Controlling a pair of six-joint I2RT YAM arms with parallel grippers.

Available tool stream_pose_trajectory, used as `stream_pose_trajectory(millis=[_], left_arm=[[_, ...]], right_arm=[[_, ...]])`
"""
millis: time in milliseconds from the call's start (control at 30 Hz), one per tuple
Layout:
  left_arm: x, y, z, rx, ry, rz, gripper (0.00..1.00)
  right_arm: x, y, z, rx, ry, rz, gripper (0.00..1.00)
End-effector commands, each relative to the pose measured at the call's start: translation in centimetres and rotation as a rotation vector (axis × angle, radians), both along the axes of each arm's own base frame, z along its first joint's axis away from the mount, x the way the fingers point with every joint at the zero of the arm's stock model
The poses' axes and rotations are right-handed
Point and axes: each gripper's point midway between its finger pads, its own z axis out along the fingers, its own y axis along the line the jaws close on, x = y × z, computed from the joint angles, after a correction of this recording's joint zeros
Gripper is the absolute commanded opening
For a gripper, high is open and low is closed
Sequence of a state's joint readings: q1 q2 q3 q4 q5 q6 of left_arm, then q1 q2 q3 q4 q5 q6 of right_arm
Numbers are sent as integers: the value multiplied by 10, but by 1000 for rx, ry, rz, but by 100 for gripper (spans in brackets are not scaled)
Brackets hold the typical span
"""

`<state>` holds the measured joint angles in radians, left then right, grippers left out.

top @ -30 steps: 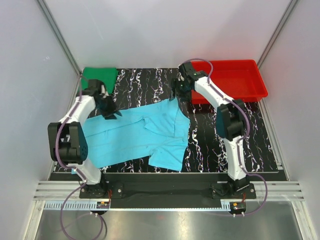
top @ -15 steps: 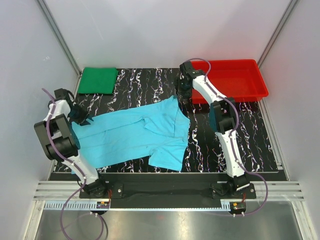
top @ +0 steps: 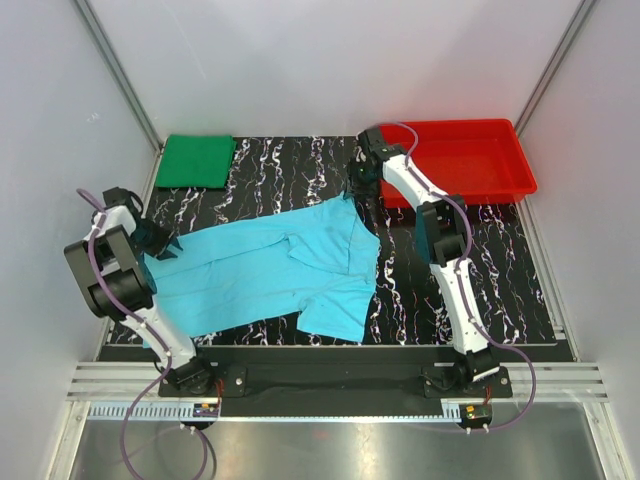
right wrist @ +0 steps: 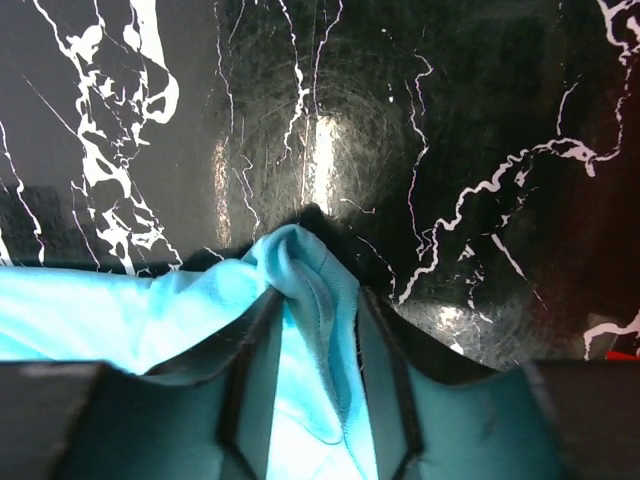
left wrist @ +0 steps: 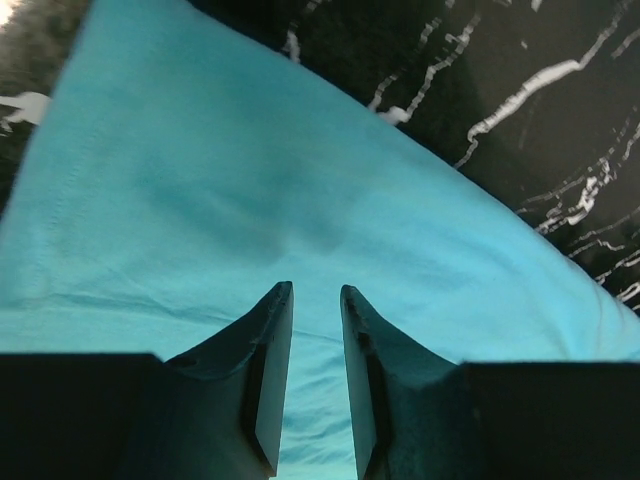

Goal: Fold and stack the t-shirts
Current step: Fold the tshirt

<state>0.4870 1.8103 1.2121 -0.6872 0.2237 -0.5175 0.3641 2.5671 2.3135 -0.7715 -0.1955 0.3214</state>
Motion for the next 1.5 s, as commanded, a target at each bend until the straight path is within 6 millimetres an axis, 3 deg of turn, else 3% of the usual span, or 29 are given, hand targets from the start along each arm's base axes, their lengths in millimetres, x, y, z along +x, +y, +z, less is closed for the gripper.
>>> stream_pose_trajectory(millis=[0, 33, 67, 133, 167, 333, 567, 733, 933, 1033, 1067, 1167, 1300, 1467], left_arm=[[-2, 15, -11, 20, 25, 60, 31], [-4, 17, -13, 21, 34, 69, 31], [-5, 20, -15, 23, 42, 78, 31], [-9, 23, -24, 18, 66, 89, 31], [-12, 25, -27, 19, 78, 95, 31], [-18, 31, -38, 21, 100, 107, 31], [-6, 36, -44, 8, 86, 115, 30], [10, 48, -38, 38, 52, 109, 29], [26, 47, -37, 27, 21, 94, 29], [39, 39, -22, 37, -23, 68, 36], [43, 38, -13, 52, -46, 63, 37], [49, 30, 6, 66, -79, 46, 47], [45, 22, 33, 97, -97, 38, 59], [34, 5, 63, 132, -134, 28, 61]], right_arm=[[12, 8, 9, 45, -35, -16, 42], [14, 8, 8, 41, -38, -26, 39], [15, 5, 5, 29, -37, -39, 26], [23, -13, 4, -54, -60, -119, 3], [28, -32, 3, -143, -85, -184, 0], [41, -70, 15, -308, -185, -274, 0], [55, -45, 11, -187, -188, -240, 0], [73, -50, 21, -206, -257, -268, 0], [82, -44, 24, -168, -276, -270, 0], [83, -39, 32, -146, -289, -261, 7], [85, -39, 40, -136, -299, -267, 14], [86, -36, 57, -114, -315, -260, 23], [85, -40, 82, -123, -350, -254, 41], [76, -50, 130, -140, -389, -274, 57]])
